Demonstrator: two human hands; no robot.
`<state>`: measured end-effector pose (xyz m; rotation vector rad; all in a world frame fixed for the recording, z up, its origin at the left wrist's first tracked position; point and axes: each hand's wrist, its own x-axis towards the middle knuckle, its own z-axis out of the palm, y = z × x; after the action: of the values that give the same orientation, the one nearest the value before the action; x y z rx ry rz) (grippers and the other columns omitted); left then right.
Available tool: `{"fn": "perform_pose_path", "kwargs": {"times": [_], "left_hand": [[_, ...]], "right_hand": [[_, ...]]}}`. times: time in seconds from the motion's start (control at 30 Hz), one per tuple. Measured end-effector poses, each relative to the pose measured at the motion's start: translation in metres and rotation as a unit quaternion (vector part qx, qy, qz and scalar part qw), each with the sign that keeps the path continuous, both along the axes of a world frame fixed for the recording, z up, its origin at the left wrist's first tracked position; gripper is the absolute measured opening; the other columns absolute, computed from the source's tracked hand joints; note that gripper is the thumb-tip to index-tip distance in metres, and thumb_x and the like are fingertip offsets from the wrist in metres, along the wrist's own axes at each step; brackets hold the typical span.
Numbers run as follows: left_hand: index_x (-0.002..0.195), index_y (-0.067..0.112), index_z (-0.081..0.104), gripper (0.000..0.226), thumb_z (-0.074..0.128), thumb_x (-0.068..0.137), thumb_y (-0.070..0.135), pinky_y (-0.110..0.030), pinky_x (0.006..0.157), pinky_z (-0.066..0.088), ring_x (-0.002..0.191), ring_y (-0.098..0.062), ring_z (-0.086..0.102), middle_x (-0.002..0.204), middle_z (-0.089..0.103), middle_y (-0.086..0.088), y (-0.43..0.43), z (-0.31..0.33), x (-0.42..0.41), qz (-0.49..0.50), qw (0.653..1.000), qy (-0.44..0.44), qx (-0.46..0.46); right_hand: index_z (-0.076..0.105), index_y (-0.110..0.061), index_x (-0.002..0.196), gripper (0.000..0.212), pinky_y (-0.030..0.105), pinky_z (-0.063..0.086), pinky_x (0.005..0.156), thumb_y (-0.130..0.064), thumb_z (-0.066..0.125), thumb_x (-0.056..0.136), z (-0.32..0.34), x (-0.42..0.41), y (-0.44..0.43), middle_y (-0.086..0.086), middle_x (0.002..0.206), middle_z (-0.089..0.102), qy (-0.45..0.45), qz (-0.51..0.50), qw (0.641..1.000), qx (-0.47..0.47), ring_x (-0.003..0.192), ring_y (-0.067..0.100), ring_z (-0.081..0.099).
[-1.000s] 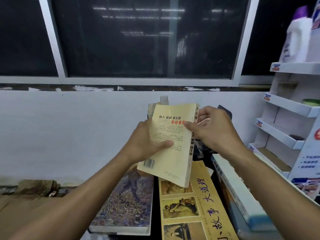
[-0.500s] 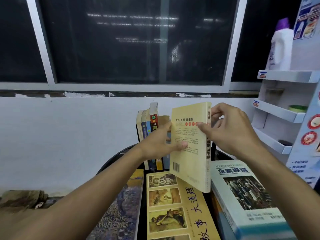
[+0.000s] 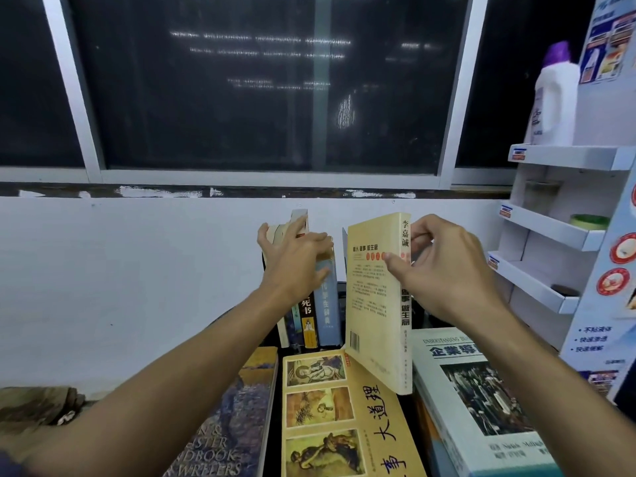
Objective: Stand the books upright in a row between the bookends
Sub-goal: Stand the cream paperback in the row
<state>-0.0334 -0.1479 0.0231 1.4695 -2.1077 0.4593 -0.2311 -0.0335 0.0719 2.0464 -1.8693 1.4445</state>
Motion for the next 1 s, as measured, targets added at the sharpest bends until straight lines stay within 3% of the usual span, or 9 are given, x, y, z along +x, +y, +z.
{"fn": "perform_pose_path", "kwargs": {"times": [0.13,0.27,0.4,0.53,0.73,0.83,0.9,1.0], "left_hand": [[0.11,0.043,0.072,0.023,0.07,0.087,0.039,-0.062,0.111,-0.004,0.149,-0.015,0.022,0.122,0.067,0.017,-0.002,-0.008,0.003,0.027,0.999,-0.007,-0.025],[0.105,0.036,0.075,0.018,0.069,0.088,0.038,-0.055,0.11,0.003,0.148,-0.019,0.023,0.113,0.071,0.014,-0.003,-0.008,0.005,0.052,0.998,-0.016,-0.014],[0.109,0.03,0.074,0.021,0.067,0.09,0.036,-0.048,0.107,0.021,0.148,-0.025,0.021,0.119,0.07,0.008,-0.003,-0.006,0.01,0.047,0.999,-0.02,0.0],[0.12,0.028,0.071,0.028,0.066,0.093,0.032,-0.045,0.105,0.034,0.15,-0.028,0.017,0.129,0.066,0.003,0.003,-0.005,0.01,0.025,0.999,-0.008,0.018],[0.125,0.031,0.068,0.033,0.066,0.093,0.034,-0.046,0.112,0.032,0.15,-0.028,0.019,0.13,0.067,0.003,0.005,-0.005,0.011,0.016,1.0,0.002,0.011],[0.124,0.031,0.069,0.032,0.067,0.092,0.034,-0.046,0.113,0.031,0.15,-0.028,0.018,0.131,0.066,0.003,0.003,-0.006,0.011,0.014,1.0,0.007,0.009],[0.121,0.031,0.07,0.03,0.067,0.091,0.035,-0.047,0.112,0.031,0.149,-0.028,0.018,0.131,0.066,0.003,0.003,-0.007,0.012,0.016,1.0,0.005,0.007],[0.119,0.03,0.071,0.03,0.068,0.09,0.035,-0.046,0.11,0.032,0.149,-0.027,0.019,0.131,0.066,0.004,0.001,-0.009,0.012,0.021,1.0,0.01,0.002]], "right_hand": [[0.059,-0.015,0.095,0.023,0.002,0.039,0.051,-0.025,0.077,0.084,0.0,0.007,-0.006,-0.011,0.086,0.063,0.001,0.009,1.0,-0.006,0.074,-0.006,0.054],[0.057,-0.017,0.093,0.023,0.008,0.039,0.051,-0.025,0.077,0.084,0.002,0.014,-0.012,-0.013,0.084,0.06,0.011,0.004,1.0,-0.019,0.073,-0.005,0.053],[0.057,-0.017,0.091,0.022,0.009,0.034,0.052,-0.026,0.075,0.084,0.005,0.021,-0.017,-0.009,0.089,0.064,0.028,0.003,0.999,-0.031,0.071,0.0,0.055],[0.056,-0.02,0.092,0.021,0.029,0.052,0.063,-0.028,0.074,0.085,0.007,0.032,-0.022,-0.009,0.092,0.067,0.038,-0.003,0.999,-0.031,0.08,0.012,0.064],[0.052,-0.018,0.093,0.023,0.031,0.054,0.065,-0.024,0.073,0.086,0.007,0.048,-0.035,-0.002,0.098,0.066,0.055,0.011,0.998,-0.037,0.089,0.017,0.063],[0.05,-0.017,0.096,0.022,0.026,0.041,0.057,-0.023,0.069,0.088,0.006,0.053,-0.043,0.0,0.1,0.063,0.087,0.001,0.995,-0.051,0.091,0.019,0.058],[0.05,-0.015,0.099,0.02,0.029,0.036,0.058,-0.022,0.067,0.089,0.004,0.055,-0.049,0.001,0.102,0.062,0.097,-0.006,0.993,-0.06,0.093,0.02,0.057],[0.051,-0.013,0.098,0.02,0.036,0.047,0.07,-0.021,0.067,0.088,-0.004,0.055,-0.061,0.003,0.1,0.062,0.073,0.001,0.994,-0.083,0.091,0.021,0.059]]}}
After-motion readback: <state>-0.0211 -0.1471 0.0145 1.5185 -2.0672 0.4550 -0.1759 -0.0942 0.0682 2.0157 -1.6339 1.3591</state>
